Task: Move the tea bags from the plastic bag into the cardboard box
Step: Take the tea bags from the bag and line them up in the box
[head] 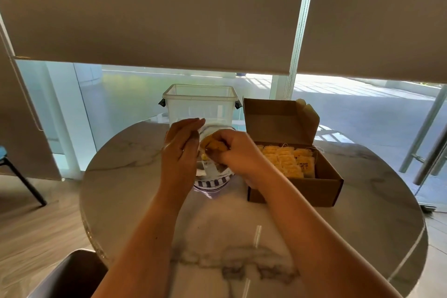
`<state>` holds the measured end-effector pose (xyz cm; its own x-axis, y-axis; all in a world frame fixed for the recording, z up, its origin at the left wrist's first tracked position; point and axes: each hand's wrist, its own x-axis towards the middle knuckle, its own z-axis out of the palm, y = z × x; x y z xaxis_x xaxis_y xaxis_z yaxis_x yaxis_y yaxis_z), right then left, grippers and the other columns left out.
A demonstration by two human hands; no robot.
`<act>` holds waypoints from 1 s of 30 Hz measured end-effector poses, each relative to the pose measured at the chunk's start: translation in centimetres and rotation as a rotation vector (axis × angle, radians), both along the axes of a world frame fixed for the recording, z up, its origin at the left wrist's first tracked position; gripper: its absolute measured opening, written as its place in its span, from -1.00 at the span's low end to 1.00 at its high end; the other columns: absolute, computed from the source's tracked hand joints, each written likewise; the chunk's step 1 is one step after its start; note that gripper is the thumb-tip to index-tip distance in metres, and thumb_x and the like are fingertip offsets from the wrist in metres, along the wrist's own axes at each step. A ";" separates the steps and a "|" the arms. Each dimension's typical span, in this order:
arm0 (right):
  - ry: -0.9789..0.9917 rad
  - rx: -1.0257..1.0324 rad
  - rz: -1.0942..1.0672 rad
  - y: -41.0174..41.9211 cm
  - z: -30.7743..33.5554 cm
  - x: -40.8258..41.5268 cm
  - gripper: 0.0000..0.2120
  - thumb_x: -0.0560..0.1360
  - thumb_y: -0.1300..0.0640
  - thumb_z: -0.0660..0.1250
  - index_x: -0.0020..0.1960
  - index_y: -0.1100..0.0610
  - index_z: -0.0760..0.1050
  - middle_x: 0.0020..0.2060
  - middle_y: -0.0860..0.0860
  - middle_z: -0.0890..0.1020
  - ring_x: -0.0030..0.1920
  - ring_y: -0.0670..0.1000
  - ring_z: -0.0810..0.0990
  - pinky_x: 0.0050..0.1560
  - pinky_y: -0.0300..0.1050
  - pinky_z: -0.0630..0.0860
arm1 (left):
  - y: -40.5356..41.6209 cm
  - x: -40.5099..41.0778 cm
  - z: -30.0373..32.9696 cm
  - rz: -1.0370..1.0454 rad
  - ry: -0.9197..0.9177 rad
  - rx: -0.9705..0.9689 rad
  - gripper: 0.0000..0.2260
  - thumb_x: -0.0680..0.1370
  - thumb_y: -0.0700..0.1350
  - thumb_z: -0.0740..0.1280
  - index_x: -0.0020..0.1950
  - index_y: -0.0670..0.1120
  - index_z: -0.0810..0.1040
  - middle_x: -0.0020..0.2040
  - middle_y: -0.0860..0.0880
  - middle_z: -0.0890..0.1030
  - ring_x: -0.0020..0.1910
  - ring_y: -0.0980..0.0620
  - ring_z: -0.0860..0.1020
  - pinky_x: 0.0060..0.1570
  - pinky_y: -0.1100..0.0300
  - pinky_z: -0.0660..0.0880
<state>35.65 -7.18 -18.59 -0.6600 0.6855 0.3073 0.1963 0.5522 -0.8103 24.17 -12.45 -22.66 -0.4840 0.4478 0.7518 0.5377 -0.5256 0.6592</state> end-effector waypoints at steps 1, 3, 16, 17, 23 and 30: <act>0.088 -0.128 0.055 -0.3 0.5 0.9 -0.82 0.48 0.32 0.34 0.08 0.23 0.53 -0.13 0.08 0.60 -0.19 0.01 0.59 -0.25 -0.16 0.59 | -0.1 0.3 0.1 -0.010 0.000 0.033 -0.76 0.54 -0.20 0.14 0.10 -0.06 0.55 0.09 -0.03 0.54 0.09 0.15 0.50 0.07 0.36 0.42; 0.266 -0.330 0.130 -0.6 1.1 2.5 -0.80 0.47 0.35 0.32 0.09 0.24 0.52 -0.12 0.10 0.62 -0.20 -0.03 0.61 -0.35 -0.25 0.52 | -0.2 1.2 0.2 -0.037 0.018 0.086 -0.75 0.55 -0.10 0.12 0.12 -0.08 0.52 0.06 -0.03 0.54 0.07 0.12 0.52 0.05 0.27 0.46; 0.411 -0.467 0.000 0.8 0.4 5.2 -0.79 0.51 0.33 0.28 -0.08 0.05 0.59 -0.16 0.09 0.67 -0.13 0.09 0.65 -0.10 -0.10 0.60 | 0.8 6.9 0.2 -0.523 -0.415 -0.279 -0.77 0.60 -0.15 0.19 0.25 -0.08 0.45 -0.03 0.01 0.64 -0.02 0.05 0.63 -0.04 0.16 0.58; 0.395 -0.446 0.008 0.9 0.3 5.3 -0.80 0.51 0.31 0.28 -0.06 0.04 0.59 -0.12 0.10 0.67 -0.08 0.11 0.65 -0.06 -0.08 0.60 | 0.8 6.8 0.3 -0.511 -0.454 -0.297 -0.78 0.60 -0.16 0.19 0.23 -0.09 0.48 -0.05 0.00 0.65 -0.04 0.05 0.63 -0.03 0.14 0.58; 0.312 -0.192 -0.137 1.6 -0.2 5.5 -0.77 0.40 0.20 0.45 0.04 0.08 0.57 -0.15 0.00 0.64 -0.18 -0.07 0.62 -0.22 -0.35 0.59 | 1.0 6.5 0.4 -0.485 -0.627 -0.345 -0.80 0.59 -0.13 0.21 0.15 -0.15 0.54 0.00 -0.11 0.63 -0.04 0.02 0.61 -0.08 0.15 0.57; 0.178 0.033 -0.197 2.3 -0.2 5.8 -0.72 0.35 0.19 0.50 0.05 0.11 0.58 -0.22 -0.13 0.61 -0.23 -0.16 0.60 -0.26 -0.47 0.52 | 0.8 6.4 0.8 -0.643 -0.812 -0.330 -0.79 0.56 -0.07 0.25 0.09 -0.14 0.57 -0.08 -0.11 0.65 -0.15 0.01 0.64 -0.16 0.14 0.61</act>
<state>41.45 -4.91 -18.83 -0.4481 0.7833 0.4309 0.1587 0.5441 -0.8239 30.60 -11.62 -21.89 -0.3849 0.9164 0.1096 -0.4354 -0.2850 0.8540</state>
